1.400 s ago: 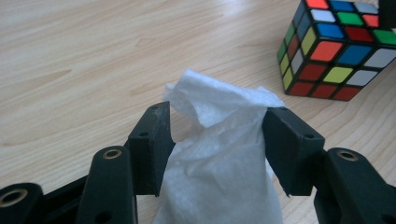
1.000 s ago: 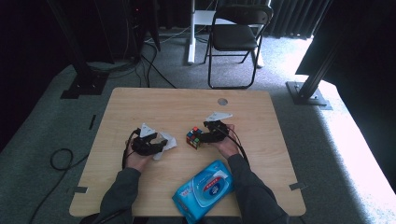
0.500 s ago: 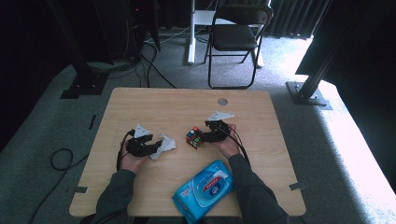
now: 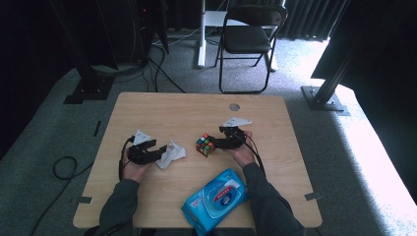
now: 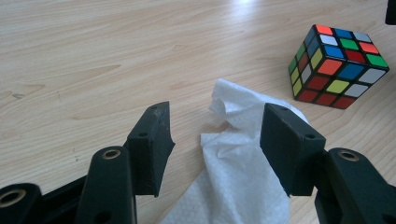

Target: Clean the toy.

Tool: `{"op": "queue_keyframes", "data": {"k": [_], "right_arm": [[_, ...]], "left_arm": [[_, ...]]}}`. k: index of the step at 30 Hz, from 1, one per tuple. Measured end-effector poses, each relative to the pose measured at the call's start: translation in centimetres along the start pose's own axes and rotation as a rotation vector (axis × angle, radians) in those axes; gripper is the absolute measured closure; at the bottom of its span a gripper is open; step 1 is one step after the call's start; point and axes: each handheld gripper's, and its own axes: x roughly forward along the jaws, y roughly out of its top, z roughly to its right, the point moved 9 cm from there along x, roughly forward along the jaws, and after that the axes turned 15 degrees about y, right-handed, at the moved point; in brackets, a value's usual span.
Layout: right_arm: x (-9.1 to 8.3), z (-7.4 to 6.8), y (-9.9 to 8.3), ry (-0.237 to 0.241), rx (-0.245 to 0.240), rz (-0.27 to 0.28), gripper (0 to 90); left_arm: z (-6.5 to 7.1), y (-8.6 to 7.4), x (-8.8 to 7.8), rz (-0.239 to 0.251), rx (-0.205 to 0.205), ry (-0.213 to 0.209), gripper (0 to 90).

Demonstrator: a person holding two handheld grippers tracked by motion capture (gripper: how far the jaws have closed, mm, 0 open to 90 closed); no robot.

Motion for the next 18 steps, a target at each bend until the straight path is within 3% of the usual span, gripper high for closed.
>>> {"op": "queue_keyframes", "data": {"k": [6, 12, 18], "right_arm": [[-0.9, 0.9, -0.1, -0.025, 0.023, 0.037, 45.3], [-1.3, 1.6, -0.7, -0.073, 0.036, 0.029, 56.9], [-0.9, 1.9, -1.1, -0.086, 0.046, 0.012, 57.8]], "left_arm": [[0.1, 0.0, 0.1, 0.000, -0.008, -0.004, 43.6], [0.2, 0.0, 0.1, 0.000, -0.009, -0.009, 43.6], [0.1, -0.1, 0.1, 0.000, -0.015, -0.009, 43.5]]}}
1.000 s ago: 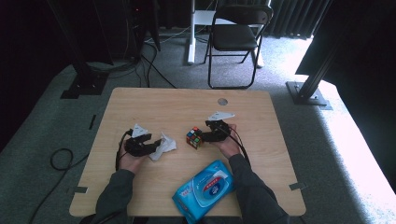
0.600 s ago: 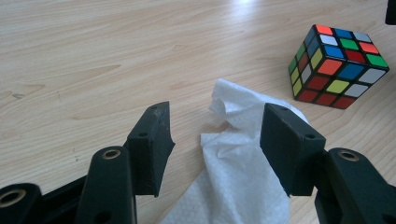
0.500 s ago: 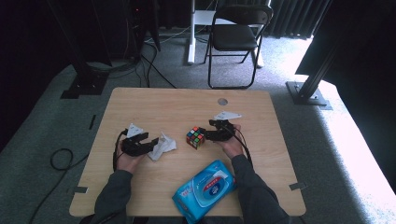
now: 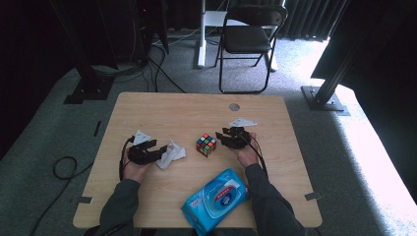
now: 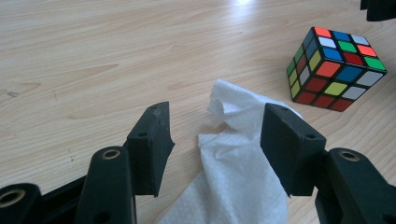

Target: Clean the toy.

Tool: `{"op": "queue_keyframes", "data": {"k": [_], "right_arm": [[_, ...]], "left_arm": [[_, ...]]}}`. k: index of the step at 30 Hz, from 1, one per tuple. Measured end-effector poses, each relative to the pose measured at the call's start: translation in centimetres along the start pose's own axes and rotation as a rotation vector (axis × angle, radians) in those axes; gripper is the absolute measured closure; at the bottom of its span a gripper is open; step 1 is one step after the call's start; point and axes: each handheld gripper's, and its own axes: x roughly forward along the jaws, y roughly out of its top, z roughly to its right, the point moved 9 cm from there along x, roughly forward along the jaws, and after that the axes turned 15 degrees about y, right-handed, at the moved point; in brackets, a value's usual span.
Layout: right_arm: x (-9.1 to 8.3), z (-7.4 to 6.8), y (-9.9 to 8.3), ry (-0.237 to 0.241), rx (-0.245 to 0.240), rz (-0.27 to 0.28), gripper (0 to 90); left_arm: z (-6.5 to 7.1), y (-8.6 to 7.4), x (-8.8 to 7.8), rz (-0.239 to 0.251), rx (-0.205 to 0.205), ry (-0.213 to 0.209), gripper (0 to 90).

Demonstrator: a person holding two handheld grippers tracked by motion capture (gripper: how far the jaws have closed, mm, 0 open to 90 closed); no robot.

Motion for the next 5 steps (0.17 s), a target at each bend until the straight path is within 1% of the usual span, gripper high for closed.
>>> {"op": "queue_keyframes", "data": {"k": [5], "right_arm": [[0.13, 0.06, -0.09, 0.002, 0.004, -0.002, 57.0]], "left_arm": [[-0.04, 0.02, 0.09, -0.002, -0.003, 0.001, 43.2]]}}
